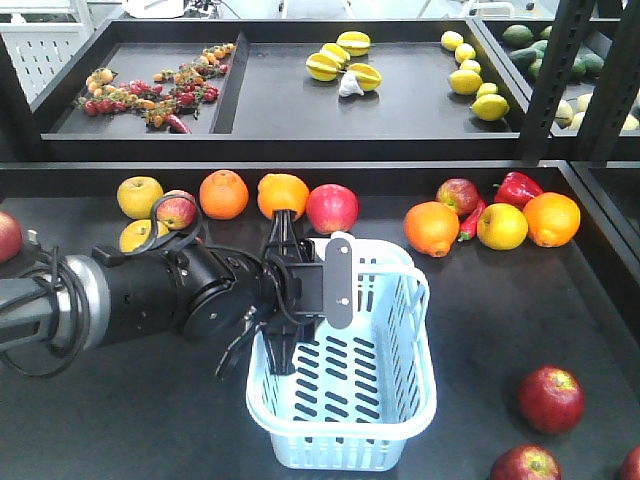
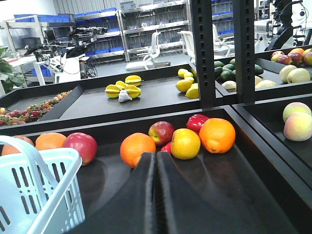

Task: Pick three apples into basket with both arms
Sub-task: 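Open the left gripper and lift it away from the basket handle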

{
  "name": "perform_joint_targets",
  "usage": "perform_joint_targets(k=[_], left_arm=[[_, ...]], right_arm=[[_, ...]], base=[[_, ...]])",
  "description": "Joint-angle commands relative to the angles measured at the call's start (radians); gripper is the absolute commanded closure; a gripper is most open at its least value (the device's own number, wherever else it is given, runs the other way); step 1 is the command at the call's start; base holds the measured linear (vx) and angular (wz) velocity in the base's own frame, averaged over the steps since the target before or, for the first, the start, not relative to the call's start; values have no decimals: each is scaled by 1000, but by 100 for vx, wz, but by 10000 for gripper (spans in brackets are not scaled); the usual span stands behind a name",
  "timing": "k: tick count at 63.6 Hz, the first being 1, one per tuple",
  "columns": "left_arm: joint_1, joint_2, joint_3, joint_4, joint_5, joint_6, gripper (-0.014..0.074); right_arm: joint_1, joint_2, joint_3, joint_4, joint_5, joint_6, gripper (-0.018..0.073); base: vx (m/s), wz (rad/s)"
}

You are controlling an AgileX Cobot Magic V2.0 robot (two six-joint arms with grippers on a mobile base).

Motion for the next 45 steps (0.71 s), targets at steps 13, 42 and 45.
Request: perform_joint_targets(k=[13,42,45], left_arm=[[-5,-151,-16,-90,-33,-16,-25],[-5,-474,-16,-280,175,-290,-6],[-5,-505,-16,-249,187,-365,1]], right_arm=[[-2,-4,13,-7,-73,-6,568],[-2,-4,13,-7,-73,-6,568],[-2,-4,13,-7,-73,-6,568]], base=[[0,0],[0,0],[0,0]])
